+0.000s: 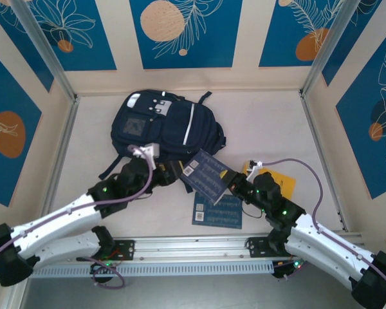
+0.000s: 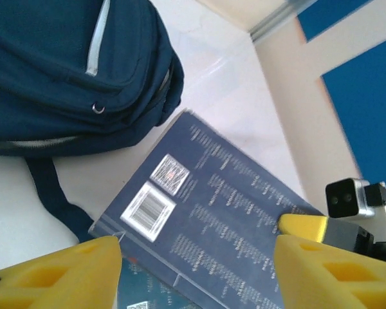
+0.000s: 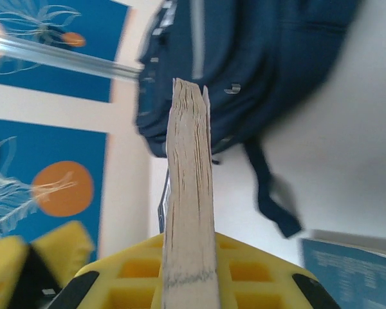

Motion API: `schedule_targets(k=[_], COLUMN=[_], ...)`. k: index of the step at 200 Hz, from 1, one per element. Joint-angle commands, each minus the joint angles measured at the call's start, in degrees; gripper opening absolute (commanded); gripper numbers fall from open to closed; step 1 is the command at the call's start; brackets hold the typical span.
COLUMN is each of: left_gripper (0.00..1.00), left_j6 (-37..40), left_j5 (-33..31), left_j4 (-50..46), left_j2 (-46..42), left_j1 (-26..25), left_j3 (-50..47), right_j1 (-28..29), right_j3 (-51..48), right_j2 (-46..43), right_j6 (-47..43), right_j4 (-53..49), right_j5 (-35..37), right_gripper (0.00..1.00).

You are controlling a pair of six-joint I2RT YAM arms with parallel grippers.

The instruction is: Pack the student bag

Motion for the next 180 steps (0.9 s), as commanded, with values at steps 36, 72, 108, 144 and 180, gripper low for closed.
schedule_targets(k=[36, 72, 108, 144, 180], left_gripper=[0.76, 0.79, 0.79, 0.81, 0.81], left_j6=[19.4, 24.1, 22.4, 21.1, 22.8], left_j5=[3.4, 0.5, 4.3, 8.5, 6.5], left_j4=[-18.0, -20.0, -20.2, -21.3, -24.1], left_j2=[16.6, 22.2, 30.8, 41.0, 51.3], left_j1=[0.2, 1.1, 6.3, 11.4, 15.9], left_j3=[15.6, 23.2, 30.3, 39.5, 50.1], right_j1=[-3.3, -7.6, -10.6, -13.5, -16.7], right_j3=[-3.9, -4.9, -4.8, -5.1, -5.8], right_j2=[-0.7, -1.4, -2.7, -4.8, -7.5], right_j6=[-0.5, -3.0, -6.3, -8.9, -9.9], right_j4=[-5.9, -5.5, -6.8, -8.4, -9.7], right_j5=[1.7, -2.7, -4.7, -6.9, -9.7], right_gripper=[0.00, 0.00, 0.00, 0.00, 0.00])
